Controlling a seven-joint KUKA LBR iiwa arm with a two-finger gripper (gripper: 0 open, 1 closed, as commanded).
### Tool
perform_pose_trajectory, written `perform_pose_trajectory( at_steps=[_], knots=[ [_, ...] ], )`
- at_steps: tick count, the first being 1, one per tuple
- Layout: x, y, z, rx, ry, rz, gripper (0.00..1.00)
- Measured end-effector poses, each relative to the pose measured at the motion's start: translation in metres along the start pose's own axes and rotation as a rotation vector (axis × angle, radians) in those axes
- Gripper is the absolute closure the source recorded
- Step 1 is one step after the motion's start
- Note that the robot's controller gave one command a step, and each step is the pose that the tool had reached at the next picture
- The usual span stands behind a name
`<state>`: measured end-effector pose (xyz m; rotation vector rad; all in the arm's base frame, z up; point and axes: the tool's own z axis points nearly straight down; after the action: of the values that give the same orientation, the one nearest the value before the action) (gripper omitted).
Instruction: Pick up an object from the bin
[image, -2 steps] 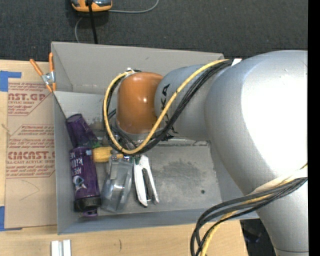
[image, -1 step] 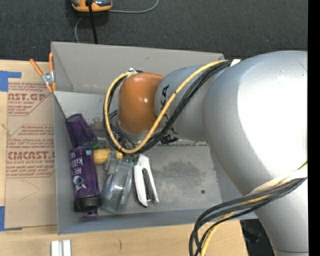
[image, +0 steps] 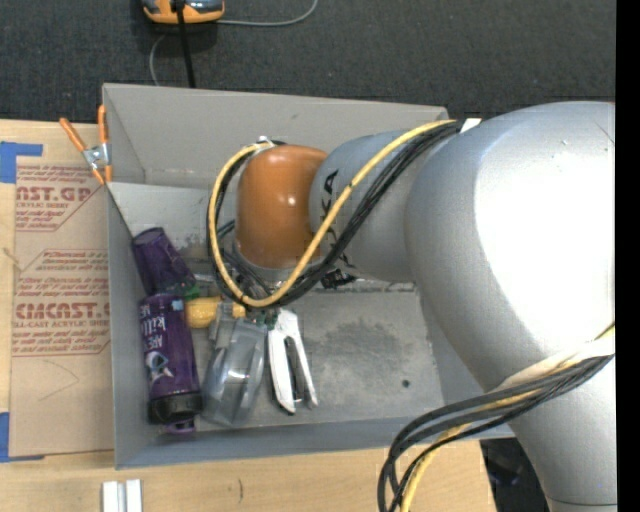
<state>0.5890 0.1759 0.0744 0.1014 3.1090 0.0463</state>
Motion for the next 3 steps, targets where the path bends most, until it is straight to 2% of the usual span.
perform_pose_trajectory(
  at_steps=[1, 3],
  knots=[
    [0.001, 0.0, -0.003, 0.001, 0.001, 0.0, 1.0],
    [-0.001, 0.0, -0.036, 0.001, -0.001, 0.0, 1.0]
  ],
)
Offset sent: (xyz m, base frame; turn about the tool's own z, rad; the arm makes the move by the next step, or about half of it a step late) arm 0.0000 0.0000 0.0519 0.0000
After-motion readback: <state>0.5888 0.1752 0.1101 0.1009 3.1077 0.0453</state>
